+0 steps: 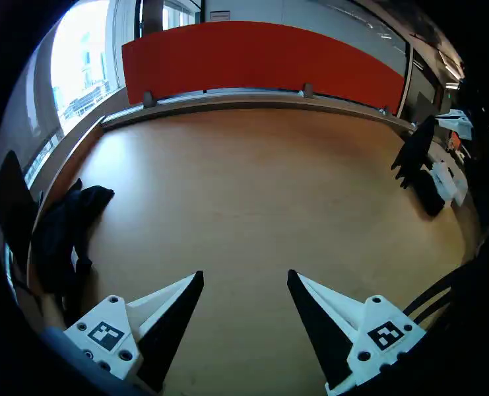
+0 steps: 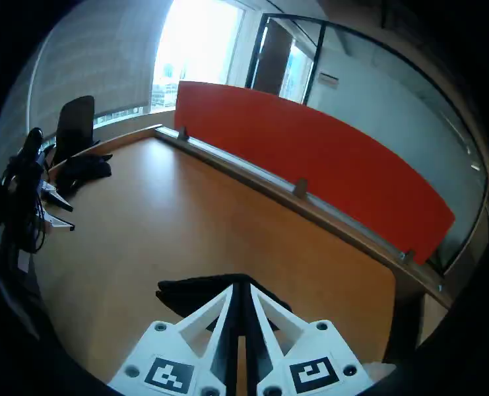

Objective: Fold towel

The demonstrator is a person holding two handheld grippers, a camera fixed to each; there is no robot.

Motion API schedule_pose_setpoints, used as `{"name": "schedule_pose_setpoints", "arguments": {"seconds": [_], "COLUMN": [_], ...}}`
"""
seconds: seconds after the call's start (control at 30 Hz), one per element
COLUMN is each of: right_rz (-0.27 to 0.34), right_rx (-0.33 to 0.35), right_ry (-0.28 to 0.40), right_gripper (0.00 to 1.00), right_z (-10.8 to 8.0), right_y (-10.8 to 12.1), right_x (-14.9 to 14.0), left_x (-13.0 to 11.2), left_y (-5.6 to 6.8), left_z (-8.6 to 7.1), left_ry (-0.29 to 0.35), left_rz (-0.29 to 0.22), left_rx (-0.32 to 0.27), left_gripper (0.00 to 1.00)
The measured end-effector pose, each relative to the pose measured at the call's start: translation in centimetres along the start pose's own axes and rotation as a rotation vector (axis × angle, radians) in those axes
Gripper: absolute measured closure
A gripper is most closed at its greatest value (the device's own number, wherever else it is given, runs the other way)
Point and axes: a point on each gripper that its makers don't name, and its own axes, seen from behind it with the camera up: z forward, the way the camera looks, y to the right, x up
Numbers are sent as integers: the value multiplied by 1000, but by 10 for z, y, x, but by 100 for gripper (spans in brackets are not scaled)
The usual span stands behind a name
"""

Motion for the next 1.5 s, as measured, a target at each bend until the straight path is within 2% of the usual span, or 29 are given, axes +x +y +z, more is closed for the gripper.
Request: {"name": "schedule_pose_setpoints", "arguments": {"seconds": [0.47,0.77,1.07,1.5], "right_rz": [22,32,49,64], "right_rx": [-91,-137,-163,-173], "right_ry": [-44,-82,-112,-138], "right_gripper": [96,96,96,96], "right_z": [-6,-7,-7,-13], "right_y": [82,121,143,152], "right_x": [-14,-27,-44,-62], "left_x": [0,1,3,5], "left_y": [-3,-1,1,2], "left_z": [1,2,2,2], "left_ry": [-8,-11,-12,-15], "left_rz": [4,3,5,9], "left_rx": [12,16,22,25], "left_gripper": [6,6,6,6]}}
